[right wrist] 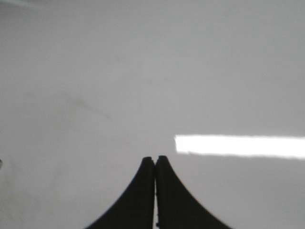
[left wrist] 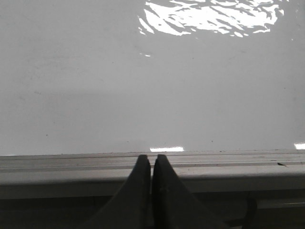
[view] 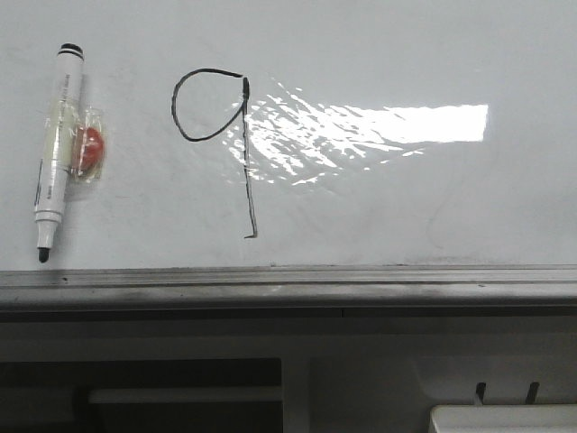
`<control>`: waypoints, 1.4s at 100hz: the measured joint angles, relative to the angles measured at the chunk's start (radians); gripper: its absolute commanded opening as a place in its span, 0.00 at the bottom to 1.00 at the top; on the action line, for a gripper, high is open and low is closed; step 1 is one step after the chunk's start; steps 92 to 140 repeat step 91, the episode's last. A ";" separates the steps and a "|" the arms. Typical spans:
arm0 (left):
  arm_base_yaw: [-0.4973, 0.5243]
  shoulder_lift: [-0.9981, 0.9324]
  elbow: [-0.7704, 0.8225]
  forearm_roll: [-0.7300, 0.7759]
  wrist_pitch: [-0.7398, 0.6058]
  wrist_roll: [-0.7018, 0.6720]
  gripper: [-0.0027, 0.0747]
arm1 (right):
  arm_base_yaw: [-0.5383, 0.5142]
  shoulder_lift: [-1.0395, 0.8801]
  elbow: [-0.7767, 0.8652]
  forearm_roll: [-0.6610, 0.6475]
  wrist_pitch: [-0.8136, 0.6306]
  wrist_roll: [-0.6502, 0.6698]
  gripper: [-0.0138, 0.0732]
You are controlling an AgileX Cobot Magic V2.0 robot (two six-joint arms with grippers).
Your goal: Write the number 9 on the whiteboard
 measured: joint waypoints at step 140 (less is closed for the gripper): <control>0.002 0.000 0.000 0.001 0.000 0.000 0.01 | -0.120 -0.242 -0.002 0.005 0.724 0.035 0.08</control>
